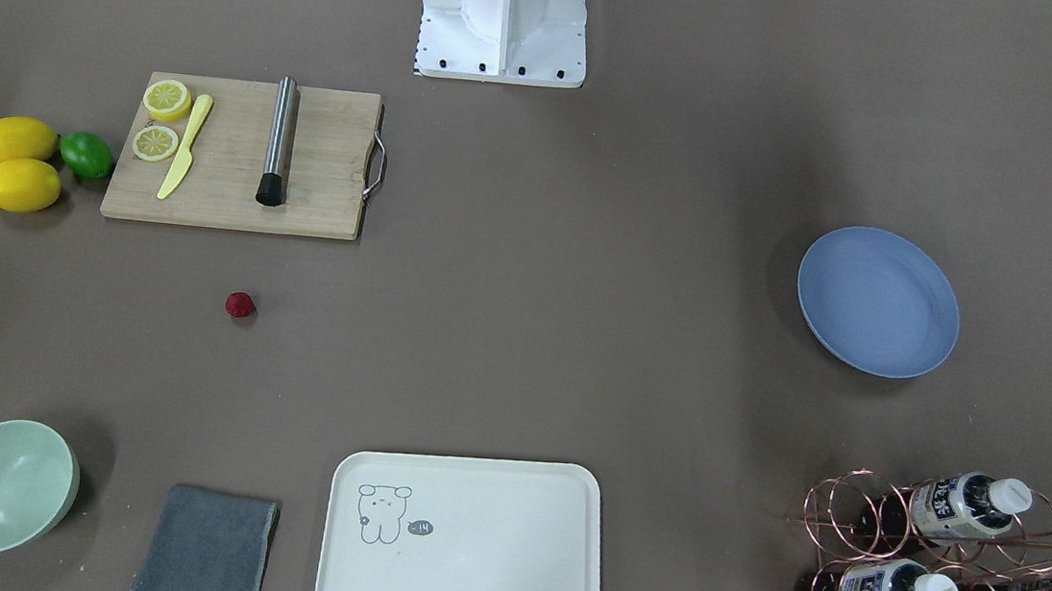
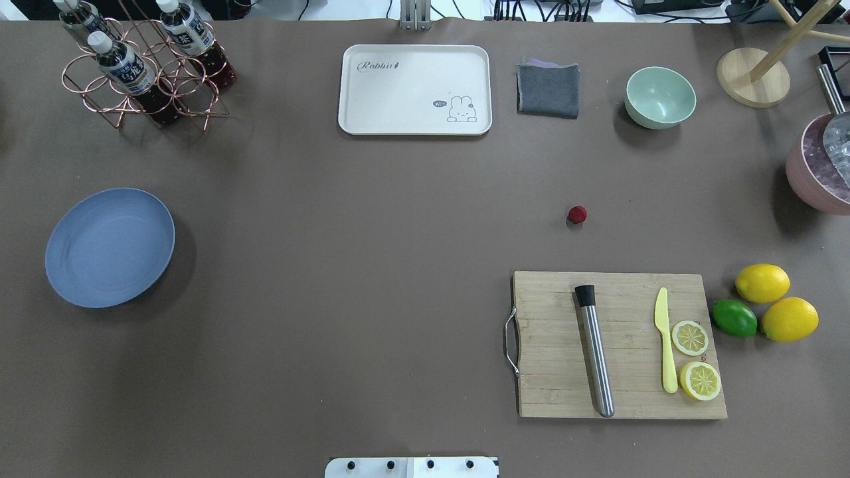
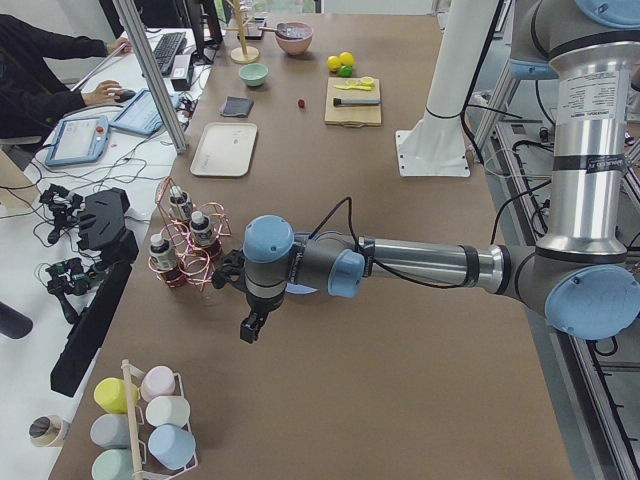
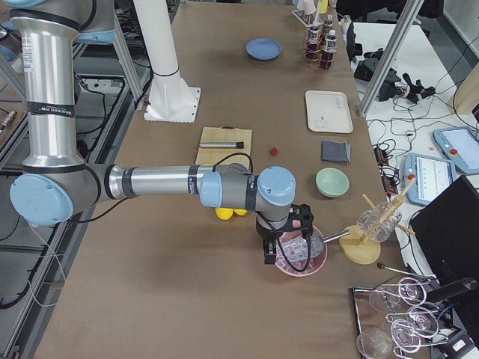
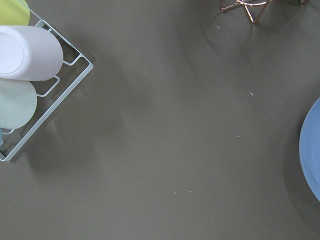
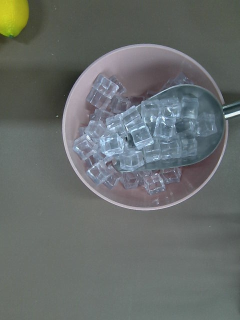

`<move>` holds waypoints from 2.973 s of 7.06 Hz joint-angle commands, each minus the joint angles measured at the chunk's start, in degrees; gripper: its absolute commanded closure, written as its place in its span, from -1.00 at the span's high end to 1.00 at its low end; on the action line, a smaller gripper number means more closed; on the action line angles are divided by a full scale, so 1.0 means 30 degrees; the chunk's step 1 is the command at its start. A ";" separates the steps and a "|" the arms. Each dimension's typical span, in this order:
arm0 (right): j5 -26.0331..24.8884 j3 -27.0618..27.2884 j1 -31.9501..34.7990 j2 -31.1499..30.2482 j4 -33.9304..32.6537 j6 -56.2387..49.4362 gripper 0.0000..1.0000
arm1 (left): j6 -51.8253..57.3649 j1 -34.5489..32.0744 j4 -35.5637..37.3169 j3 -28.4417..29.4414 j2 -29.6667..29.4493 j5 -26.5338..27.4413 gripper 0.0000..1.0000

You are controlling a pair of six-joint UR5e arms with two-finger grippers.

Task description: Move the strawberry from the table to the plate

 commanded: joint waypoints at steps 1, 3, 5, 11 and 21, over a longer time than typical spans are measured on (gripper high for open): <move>-0.0023 -0.0042 0.0001 0.0094 0.0029 -0.0009 1.00 | -0.0110 0.0026 -0.0139 0.0122 0.0020 -0.0020 0.97; -0.0023 0.0017 0.0001 0.0123 0.0029 -0.0010 1.00 | -0.0110 0.0027 -0.0140 0.0123 -0.0009 0.0009 0.97; 0.0006 0.0336 -0.0028 0.0472 0.0029 0.0049 1.00 | -0.1763 0.0055 -0.0169 0.0006 -0.0125 -0.0021 0.97; 0.0388 0.4145 -0.4767 0.0914 0.1132 1.0079 1.00 | -1.7197 0.8161 -1.5254 0.4529 -0.0358 0.0096 0.97; 0.0153 0.3913 -0.7323 0.1148 0.4951 1.5166 1.00 | -1.9678 0.9816 -1.6195 0.5778 -0.1765 -0.2062 -1.00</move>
